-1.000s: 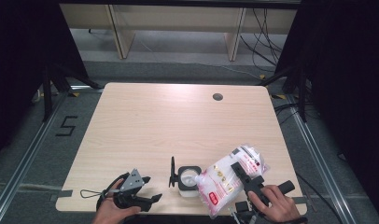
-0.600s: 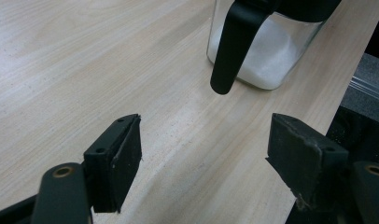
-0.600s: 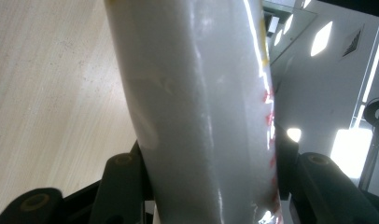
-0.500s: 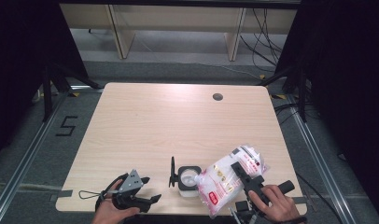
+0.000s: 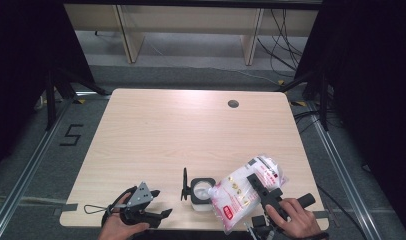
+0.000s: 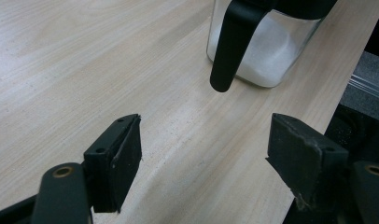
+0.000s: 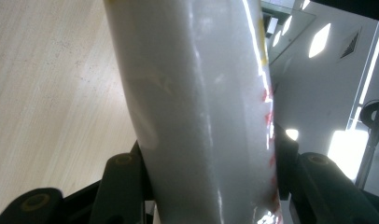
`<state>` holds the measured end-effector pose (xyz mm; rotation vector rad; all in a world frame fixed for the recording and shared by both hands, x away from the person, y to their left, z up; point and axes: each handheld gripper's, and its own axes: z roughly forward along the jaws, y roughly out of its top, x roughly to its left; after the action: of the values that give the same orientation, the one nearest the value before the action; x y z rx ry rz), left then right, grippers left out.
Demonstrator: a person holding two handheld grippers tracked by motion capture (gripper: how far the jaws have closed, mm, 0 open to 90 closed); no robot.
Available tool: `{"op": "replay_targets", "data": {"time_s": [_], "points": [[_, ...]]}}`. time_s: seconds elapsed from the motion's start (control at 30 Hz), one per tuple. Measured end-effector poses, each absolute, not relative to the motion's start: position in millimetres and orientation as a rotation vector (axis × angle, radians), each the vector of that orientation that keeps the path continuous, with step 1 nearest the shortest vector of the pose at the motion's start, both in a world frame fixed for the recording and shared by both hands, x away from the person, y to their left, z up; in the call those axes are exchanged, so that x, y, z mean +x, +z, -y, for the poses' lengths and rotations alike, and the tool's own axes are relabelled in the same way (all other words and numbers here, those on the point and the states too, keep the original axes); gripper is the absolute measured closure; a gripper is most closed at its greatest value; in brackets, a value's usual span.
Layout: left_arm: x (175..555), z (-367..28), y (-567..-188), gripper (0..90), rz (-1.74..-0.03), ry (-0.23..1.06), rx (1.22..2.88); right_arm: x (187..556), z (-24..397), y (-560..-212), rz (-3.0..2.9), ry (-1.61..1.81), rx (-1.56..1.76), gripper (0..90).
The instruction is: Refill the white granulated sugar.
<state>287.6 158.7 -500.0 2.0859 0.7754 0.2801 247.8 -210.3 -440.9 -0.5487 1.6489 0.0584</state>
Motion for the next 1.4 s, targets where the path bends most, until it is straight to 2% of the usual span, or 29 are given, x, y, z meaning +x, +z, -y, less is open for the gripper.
{"op": "replay_targets", "data": {"time_s": [1.4], "points": [[287.4,-160.0,-498.4,25.7,-0.757,0.282,2.105,246.7,208.7,-439.9,-1.644,0.051,-0.56,54.2]]}}
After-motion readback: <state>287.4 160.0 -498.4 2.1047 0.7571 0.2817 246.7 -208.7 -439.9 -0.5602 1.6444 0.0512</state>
